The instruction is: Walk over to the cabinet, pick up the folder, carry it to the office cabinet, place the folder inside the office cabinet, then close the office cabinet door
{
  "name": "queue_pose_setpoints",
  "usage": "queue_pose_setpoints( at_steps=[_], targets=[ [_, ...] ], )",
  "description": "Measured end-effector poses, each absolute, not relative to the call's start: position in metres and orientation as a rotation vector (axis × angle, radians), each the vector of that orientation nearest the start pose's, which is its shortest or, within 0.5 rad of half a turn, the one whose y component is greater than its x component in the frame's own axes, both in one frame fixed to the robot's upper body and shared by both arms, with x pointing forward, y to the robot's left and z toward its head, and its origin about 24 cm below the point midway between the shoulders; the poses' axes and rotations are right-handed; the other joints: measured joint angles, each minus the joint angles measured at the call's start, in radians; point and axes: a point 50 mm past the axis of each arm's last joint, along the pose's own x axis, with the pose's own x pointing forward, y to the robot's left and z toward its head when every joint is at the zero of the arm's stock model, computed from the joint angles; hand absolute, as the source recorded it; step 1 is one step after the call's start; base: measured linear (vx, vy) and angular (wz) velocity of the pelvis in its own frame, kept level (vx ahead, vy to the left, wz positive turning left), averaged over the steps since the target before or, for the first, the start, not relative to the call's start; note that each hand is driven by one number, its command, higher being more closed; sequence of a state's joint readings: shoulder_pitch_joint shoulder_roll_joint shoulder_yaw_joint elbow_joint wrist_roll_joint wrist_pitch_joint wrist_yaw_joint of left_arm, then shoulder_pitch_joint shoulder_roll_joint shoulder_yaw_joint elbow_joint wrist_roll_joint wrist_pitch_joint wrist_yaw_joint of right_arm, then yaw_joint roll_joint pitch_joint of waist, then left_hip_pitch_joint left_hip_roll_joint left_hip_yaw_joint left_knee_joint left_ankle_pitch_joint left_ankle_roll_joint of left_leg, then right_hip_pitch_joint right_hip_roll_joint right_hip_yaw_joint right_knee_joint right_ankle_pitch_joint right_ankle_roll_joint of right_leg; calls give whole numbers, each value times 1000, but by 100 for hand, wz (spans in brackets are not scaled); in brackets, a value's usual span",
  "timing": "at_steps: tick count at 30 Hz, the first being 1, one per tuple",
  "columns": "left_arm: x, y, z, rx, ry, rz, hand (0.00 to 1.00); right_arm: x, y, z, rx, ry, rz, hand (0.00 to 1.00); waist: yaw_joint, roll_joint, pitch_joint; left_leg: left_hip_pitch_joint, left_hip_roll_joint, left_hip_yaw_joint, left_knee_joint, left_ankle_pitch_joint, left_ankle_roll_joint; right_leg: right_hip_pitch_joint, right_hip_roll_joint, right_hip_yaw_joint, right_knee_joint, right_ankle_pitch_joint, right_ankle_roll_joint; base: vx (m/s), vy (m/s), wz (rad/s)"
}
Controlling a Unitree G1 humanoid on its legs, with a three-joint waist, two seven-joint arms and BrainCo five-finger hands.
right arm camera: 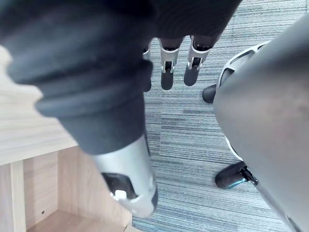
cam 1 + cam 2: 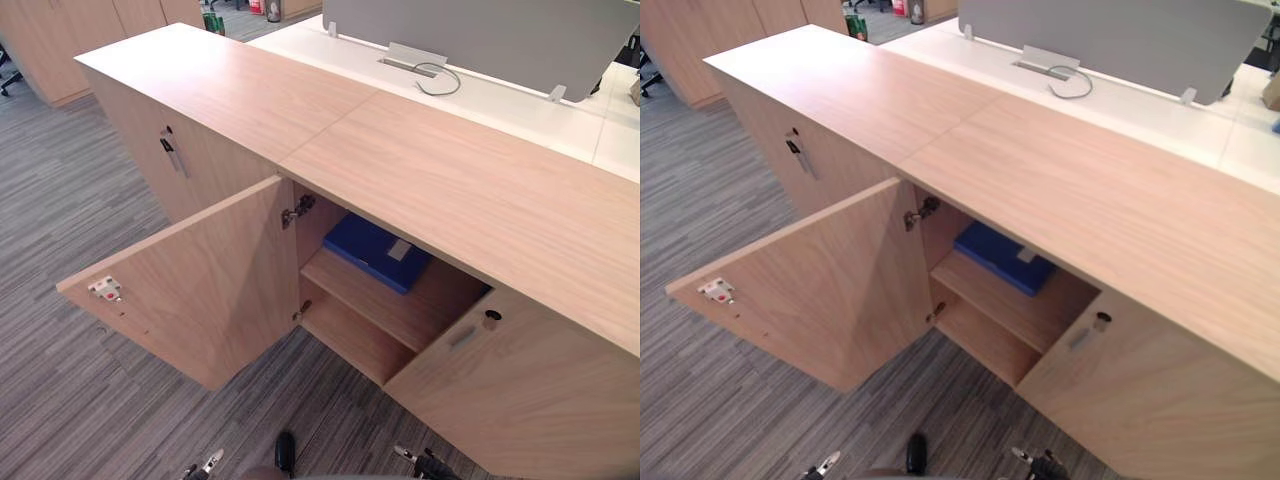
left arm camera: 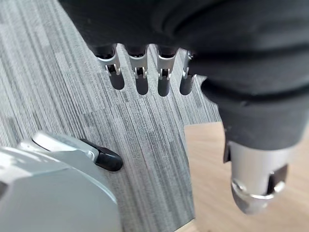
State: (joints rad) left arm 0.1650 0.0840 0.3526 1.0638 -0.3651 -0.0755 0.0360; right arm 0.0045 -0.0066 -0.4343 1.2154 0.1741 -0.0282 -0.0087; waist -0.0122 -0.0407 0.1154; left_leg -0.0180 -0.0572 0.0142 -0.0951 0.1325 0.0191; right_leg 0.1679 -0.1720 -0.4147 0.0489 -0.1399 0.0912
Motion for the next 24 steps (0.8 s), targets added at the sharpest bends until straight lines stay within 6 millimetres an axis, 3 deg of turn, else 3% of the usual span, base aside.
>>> queue_pose_setpoints(
  at_steps=[4, 10, 12, 17, 22, 24],
  targets=[
    [63, 254, -151, -507, 888, 832, 0, 79, -191, -171, 406, 1150, -515, 0, 3, -4, 3, 1, -9, -15, 0, -5, 3, 19, -4, -21, -13, 1, 0, 48, -13, 13],
    [92, 326, -114, -485, 642, 973, 0, 78, -192, -172, 418, 1160, -517, 0, 10, -4, 3, 5, -9, -11, 1, -16, -4, 31, 0, -17, -27, 4, 3, 55, -22, -1],
    [107, 351, -95, -304, 635, 927, 0, 77, -193, -172, 408, 1169, -499, 0, 14, -4, 3, 10, -4, -5, 1, -20, -9, 32, 4, -9, -27, 3, 1, 28, -20, -9],
    [139, 374, -69, -11, 664, 822, 0, 76, -193, -172, 413, 1175, -489, 0, 17, -2, 3, 23, 9, 19, 0, -29, -16, 32, 12, 19, -27, 3, -1, -14, -11, -17],
    [165, 393, -44, 91, 632, 792, 0, 72, -197, -172, 412, 1177, -490, 0, 21, -2, 2, 24, 19, 26, 0, -35, -25, 29, 21, 29, -26, 3, -6, -24, -11, -6],
    [184, 398, -27, 178, 597, 751, 0, 69, -198, -172, 411, 1180, -494, 0, 27, -1, 2, 24, 22, 27, 0, -36, -26, 28, 23, 31, -25, 2, -8, -7, -3, -2]
  ],
)
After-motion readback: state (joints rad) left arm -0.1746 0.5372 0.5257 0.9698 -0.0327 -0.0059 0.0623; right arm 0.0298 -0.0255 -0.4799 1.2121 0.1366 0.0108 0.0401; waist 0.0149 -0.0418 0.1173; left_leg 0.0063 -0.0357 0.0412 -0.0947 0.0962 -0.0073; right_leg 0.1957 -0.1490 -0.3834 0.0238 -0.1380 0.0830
